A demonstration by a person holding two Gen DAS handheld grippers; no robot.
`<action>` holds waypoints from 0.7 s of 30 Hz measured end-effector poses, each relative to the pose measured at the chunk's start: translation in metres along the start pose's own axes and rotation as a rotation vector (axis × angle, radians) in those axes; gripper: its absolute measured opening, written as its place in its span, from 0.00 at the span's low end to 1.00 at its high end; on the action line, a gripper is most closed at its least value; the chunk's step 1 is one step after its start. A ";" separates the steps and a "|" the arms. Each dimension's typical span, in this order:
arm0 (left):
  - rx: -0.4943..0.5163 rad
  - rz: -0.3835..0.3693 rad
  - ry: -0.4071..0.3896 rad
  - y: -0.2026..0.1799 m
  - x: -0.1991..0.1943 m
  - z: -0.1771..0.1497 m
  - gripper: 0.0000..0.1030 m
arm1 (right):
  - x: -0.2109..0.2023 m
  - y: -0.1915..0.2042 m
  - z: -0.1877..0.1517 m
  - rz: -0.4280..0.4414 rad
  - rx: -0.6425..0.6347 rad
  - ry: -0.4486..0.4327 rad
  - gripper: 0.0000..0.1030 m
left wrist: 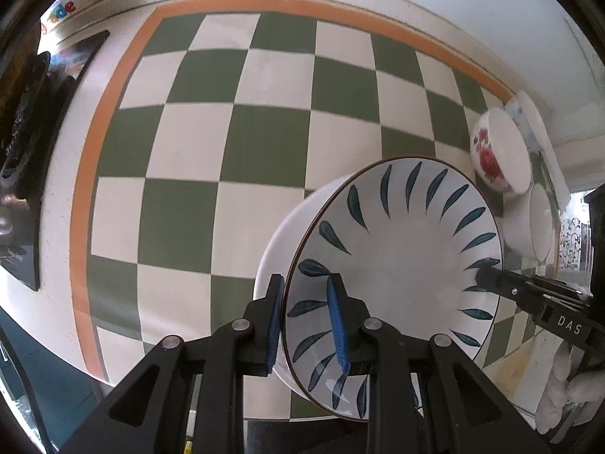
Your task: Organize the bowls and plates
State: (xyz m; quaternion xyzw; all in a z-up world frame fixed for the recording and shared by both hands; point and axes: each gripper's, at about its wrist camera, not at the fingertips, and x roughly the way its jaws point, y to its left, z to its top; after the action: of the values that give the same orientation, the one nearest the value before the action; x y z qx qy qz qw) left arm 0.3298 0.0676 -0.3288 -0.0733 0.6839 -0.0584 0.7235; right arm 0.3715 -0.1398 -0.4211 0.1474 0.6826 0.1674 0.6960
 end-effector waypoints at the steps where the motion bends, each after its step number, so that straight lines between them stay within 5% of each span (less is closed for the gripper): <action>1: 0.005 -0.003 0.003 0.000 0.002 -0.001 0.20 | 0.001 -0.002 -0.004 -0.005 0.006 -0.004 0.10; 21: 0.040 0.015 0.051 -0.004 0.036 -0.003 0.21 | 0.028 -0.001 -0.008 -0.090 0.037 -0.034 0.10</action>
State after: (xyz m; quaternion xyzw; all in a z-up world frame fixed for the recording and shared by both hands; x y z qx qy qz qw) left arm 0.3289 0.0572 -0.3637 -0.0523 0.7013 -0.0686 0.7077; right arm 0.3634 -0.1292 -0.4468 0.1324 0.6794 0.1208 0.7116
